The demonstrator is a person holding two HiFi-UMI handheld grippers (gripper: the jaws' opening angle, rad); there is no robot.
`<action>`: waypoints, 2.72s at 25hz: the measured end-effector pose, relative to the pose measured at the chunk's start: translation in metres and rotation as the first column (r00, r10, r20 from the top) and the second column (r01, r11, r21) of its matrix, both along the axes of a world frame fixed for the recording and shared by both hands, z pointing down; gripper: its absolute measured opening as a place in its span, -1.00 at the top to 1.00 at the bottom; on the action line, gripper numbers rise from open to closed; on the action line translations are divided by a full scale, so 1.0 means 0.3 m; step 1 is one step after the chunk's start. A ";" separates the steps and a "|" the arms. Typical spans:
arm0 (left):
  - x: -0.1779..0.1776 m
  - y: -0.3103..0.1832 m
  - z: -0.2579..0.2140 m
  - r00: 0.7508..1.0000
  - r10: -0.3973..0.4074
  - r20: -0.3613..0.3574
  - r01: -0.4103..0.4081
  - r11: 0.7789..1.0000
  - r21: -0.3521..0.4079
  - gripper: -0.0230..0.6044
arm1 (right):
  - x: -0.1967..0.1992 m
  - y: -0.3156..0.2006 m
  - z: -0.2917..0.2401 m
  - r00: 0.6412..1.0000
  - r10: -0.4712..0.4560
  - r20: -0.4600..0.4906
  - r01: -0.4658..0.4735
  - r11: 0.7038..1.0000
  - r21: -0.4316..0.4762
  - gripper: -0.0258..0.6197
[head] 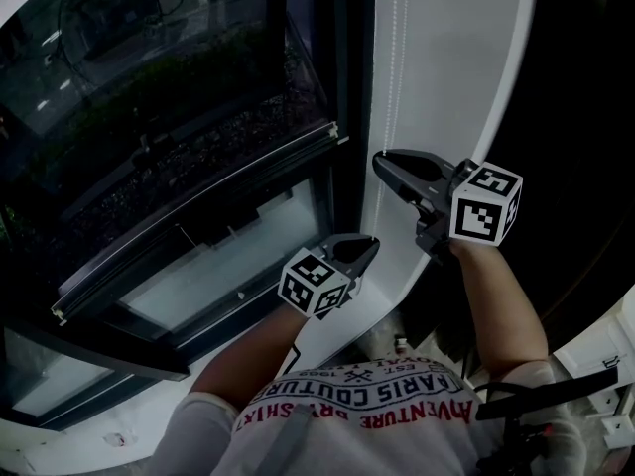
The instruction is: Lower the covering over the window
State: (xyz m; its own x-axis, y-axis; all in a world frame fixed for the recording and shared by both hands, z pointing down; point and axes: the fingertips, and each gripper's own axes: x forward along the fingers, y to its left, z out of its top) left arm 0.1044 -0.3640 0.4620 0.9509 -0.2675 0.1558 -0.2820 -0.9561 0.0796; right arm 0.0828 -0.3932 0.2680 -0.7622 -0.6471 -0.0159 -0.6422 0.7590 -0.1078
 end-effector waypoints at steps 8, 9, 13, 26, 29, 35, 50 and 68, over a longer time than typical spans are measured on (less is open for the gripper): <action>-0.031 -0.008 0.228 0.991 -0.023 0.128 0.030 0.998 -0.056 0.90 | -0.028 0.003 0.232 0.993 0.025 -0.119 -0.031 0.998 -0.047 0.88; -0.036 -0.006 0.264 0.989 -0.022 0.148 0.032 0.997 -0.067 0.90 | -0.030 0.004 0.267 0.992 0.026 -0.127 -0.033 0.998 -0.060 0.88; -0.034 0.025 0.368 0.982 -0.001 0.187 0.024 0.992 -0.123 0.90 | -0.025 0.014 0.379 0.994 0.028 -0.105 -0.040 0.993 -0.113 0.89; -0.039 0.096 0.517 0.980 0.075 0.183 -0.017 0.953 -0.301 0.89 | -0.049 0.052 0.553 0.992 0.010 -0.126 -0.028 0.989 -0.142 0.89; -0.056 0.093 0.508 0.979 0.056 0.196 -0.001 0.962 -0.272 0.85 | -0.056 0.057 0.548 0.992 0.003 -0.125 -0.020 0.990 -0.138 0.89; -0.120 0.065 0.398 0.986 0.093 0.139 -0.056 0.966 -0.251 0.67 | -0.060 0.059 0.555 0.993 0.009 -0.114 -0.025 0.991 -0.133 0.89; -0.093 -0.099 -0.634 0.973 0.136 -0.189 -0.110 0.984 0.140 0.66 | -0.092 0.059 0.563 0.988 -0.006 -0.152 -0.015 0.990 -0.137 0.90; -0.061 -0.130 -0.750 0.991 0.011 -0.136 0.008 0.990 0.141 0.89 | -0.104 0.027 0.574 0.991 -0.008 -0.137 -0.011 0.991 -0.137 0.90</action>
